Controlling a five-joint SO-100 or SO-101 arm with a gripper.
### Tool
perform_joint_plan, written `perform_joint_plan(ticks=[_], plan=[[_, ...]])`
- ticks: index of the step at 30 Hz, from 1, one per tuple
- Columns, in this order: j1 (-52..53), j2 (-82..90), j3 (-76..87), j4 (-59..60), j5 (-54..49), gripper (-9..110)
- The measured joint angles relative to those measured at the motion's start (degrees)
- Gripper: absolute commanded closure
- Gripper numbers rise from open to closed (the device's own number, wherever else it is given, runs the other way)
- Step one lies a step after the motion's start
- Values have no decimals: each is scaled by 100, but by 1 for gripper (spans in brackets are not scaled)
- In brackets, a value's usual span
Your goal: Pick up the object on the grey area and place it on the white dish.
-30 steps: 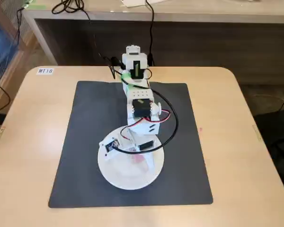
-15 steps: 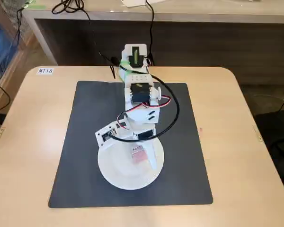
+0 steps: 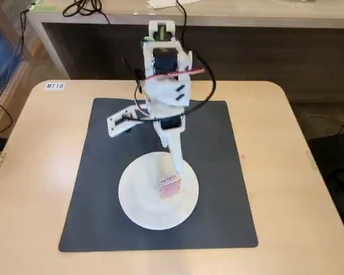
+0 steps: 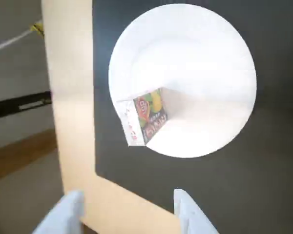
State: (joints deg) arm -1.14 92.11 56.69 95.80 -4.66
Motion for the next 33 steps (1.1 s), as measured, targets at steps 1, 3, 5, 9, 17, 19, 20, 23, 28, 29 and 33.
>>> perform_joint_plan(ticks=[1,3,5,9,17,19,20,23,28,29,33], plan=[[9,334,272,-105,141,101],[9,1090,1037,-510,404,101],[9,2109,2206,-1195,659,101],[70,4676,5177,-2681,958,101],[229,8956,9870,-3577,1107,101],[220,9633,10477,-3507,1107,101],[185,9729,10652,-3507,1081,101],[167,9853,11092,-3489,984,101],[185,9861,11628,-3489,914,101],[185,9861,11637,-3489,905,101],[185,9861,11900,-3480,888,101]])
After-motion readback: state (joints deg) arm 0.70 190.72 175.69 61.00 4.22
